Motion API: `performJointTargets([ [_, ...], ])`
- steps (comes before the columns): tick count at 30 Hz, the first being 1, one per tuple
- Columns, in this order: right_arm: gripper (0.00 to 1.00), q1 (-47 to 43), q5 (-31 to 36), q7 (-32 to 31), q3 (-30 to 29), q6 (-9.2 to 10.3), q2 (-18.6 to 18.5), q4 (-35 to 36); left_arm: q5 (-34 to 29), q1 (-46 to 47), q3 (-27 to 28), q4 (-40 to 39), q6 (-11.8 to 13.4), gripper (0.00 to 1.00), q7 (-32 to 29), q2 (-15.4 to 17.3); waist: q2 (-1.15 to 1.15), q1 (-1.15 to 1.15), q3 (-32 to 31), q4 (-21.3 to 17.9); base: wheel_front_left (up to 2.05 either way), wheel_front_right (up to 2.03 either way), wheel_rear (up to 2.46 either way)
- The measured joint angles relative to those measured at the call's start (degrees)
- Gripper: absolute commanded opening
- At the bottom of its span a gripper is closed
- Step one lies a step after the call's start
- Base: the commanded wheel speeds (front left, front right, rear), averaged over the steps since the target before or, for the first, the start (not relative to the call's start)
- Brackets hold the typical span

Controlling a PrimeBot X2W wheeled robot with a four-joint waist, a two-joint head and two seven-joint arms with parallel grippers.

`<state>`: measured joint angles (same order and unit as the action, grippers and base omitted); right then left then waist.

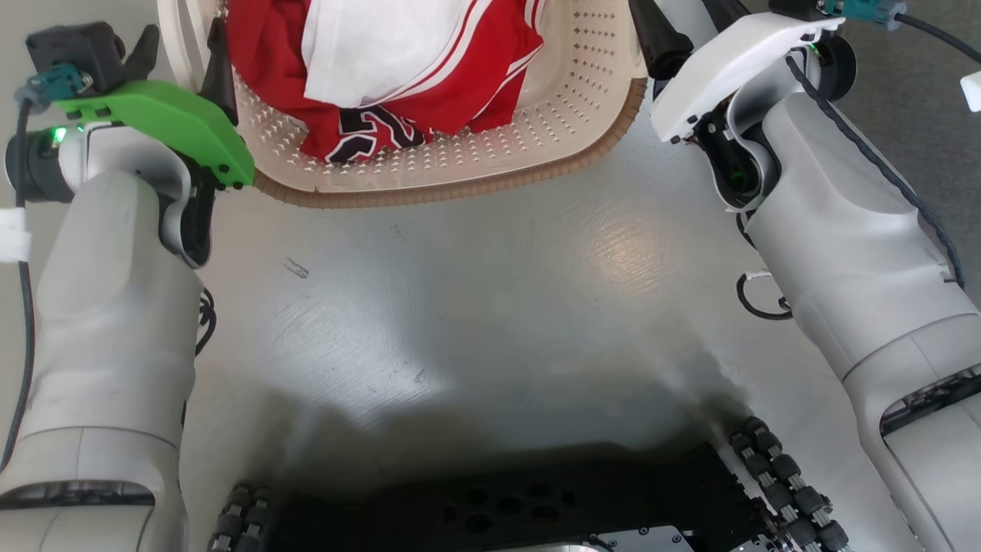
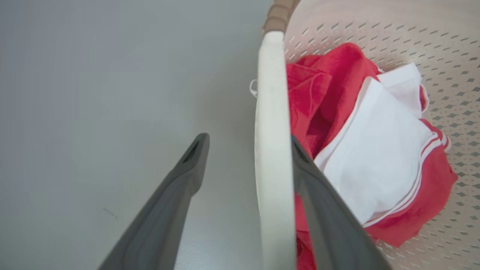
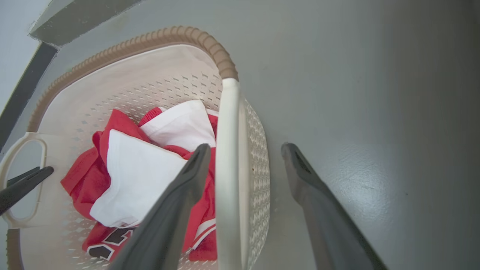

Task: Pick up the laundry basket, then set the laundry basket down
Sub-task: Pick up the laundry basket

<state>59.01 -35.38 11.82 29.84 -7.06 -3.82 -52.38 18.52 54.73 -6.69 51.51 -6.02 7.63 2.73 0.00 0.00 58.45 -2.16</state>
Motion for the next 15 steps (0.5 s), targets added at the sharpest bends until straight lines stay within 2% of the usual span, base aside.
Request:
performJointTargets([
  [15, 1.00, 2.5, -4.9, -0.3, 3.8, 0.00, 0.0, -3.0, 0.9, 3.5, -0.7, 5.2, -0.5, 1.00, 0.8, -0.6, 0.00, 0.00, 1.1, 1.2, 0.00, 0.00, 0.00],
])
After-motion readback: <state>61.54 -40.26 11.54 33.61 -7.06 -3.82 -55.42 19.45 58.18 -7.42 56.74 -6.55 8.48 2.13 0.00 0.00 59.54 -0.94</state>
